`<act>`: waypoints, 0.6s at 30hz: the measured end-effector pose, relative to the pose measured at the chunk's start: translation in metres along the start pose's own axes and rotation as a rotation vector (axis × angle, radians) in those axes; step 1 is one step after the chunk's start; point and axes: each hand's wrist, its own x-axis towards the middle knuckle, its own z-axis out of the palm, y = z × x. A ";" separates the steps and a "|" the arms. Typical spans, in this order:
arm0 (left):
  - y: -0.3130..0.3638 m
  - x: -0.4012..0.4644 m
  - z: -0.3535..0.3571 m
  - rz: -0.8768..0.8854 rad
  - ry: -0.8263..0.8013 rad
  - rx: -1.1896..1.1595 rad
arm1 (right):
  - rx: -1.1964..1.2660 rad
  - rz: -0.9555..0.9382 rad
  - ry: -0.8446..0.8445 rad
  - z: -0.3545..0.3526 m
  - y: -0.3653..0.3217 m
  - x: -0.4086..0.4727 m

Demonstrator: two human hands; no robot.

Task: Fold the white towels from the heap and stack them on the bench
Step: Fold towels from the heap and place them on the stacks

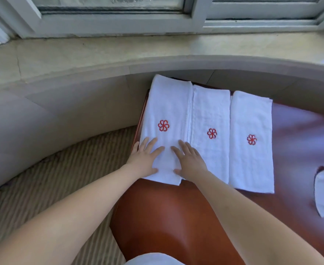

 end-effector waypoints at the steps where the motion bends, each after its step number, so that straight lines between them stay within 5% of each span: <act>1: 0.004 -0.007 0.006 -0.004 0.000 0.007 | 0.002 0.008 -0.001 0.004 -0.002 -0.007; 9: 0.048 -0.034 -0.015 0.033 -0.033 0.027 | 0.033 0.096 -0.089 0.011 -0.005 -0.085; 18: 0.155 -0.058 -0.064 0.192 0.104 0.017 | 0.154 0.250 0.128 -0.034 0.038 -0.189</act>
